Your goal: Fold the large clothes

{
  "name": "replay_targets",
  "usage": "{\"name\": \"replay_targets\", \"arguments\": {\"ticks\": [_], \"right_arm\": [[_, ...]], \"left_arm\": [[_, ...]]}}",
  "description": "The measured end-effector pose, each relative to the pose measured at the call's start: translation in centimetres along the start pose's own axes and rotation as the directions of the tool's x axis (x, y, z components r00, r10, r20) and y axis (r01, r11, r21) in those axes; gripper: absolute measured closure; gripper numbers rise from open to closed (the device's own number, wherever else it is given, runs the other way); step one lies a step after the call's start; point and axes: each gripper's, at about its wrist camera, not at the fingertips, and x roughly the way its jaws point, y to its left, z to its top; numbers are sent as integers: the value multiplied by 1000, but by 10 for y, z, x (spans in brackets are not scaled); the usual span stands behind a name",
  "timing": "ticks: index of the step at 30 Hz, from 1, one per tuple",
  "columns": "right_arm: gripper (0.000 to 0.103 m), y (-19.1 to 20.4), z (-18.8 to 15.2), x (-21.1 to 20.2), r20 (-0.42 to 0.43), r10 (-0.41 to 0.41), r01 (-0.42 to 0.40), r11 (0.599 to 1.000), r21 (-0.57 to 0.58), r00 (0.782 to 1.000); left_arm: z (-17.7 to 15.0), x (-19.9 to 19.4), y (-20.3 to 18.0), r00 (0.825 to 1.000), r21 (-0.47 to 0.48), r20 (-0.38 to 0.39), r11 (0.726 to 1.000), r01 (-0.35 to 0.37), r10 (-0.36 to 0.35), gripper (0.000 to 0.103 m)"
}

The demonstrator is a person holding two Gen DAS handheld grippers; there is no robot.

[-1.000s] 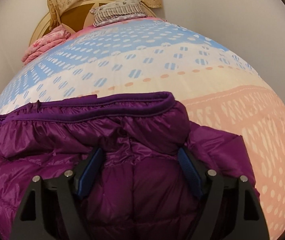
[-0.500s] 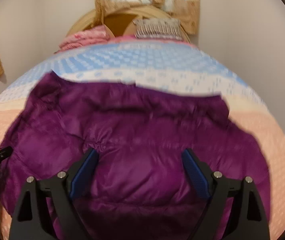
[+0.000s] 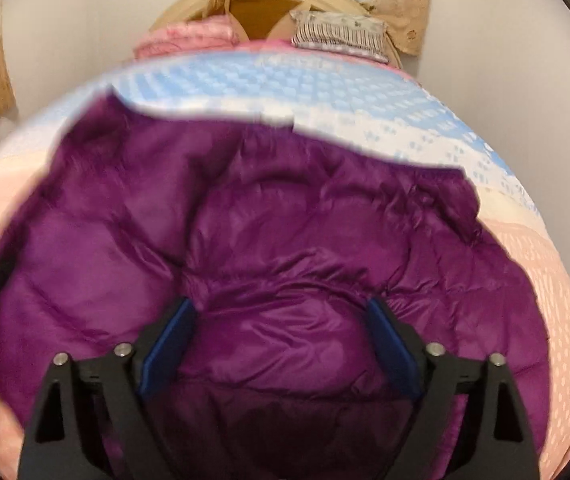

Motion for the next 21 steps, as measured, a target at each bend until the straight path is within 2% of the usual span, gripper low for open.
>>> {"name": "replay_targets", "arguments": {"ticks": [2, 4, 7, 9, 10, 13, 15, 16, 17, 19, 20, 21], "right_arm": [[17, -7, 18, -9, 52, -12, 8, 997, 75, 999], [17, -6, 38, 4, 56, -40, 35, 995, 95, 998], [18, 1, 48, 50, -32, -55, 57, 994, 91, 998], [19, 10, 42, 80, -104, -98, 102, 994, 37, 990], [19, 14, 36, 95, -144, -95, 99, 995, 19, 985], [16, 15, 31, 99, -132, -115, 117, 993, 4, 985], [15, 10, 31, 101, -142, -105, 108, 994, 10, 984], [14, 7, 32, 101, -148, -97, 100, 995, 17, 984], [14, 6, 34, 99, -150, -91, 95, 995, 17, 984], [15, 3, 34, 84, -135, -84, 89, 996, 31, 987], [15, 5, 26, 63, -104, -84, 89, 995, 47, 991], [15, 4, 21, 50, -83, -75, 80, 996, 50, 994]], "left_arm": [[-2, -1, 0, 1000, 2, 5, 1000, 5, -5, 83], [0, -1, 0, 1000, 3, 0, 1000, 2, -2, 83], [-1, -2, 1, 1000, 3, 5, 1000, 1, -1, 83], [-2, -3, 4, 1000, -3, 8, 1000, 6, -6, 83], [-3, -4, 5, 1000, -6, 9, 1000, 9, -9, 83], [-4, -4, 4, 1000, -4, 15, 1000, 4, -4, 78], [-4, -4, 1, 1000, 1, 15, 1000, -23, 23, 60], [-4, -4, 0, 998, 3, 11, 998, -55, 55, 44], [-4, -6, -1, 996, 7, 14, 997, -83, 82, 39], [-4, -18, -3, 994, 20, 53, 995, -97, 96, 39], [-4, -27, -3, 992, 28, 85, 995, -97, 94, 38], [-5, -35, -3, 989, 35, 118, 995, -98, 93, 30]]}}
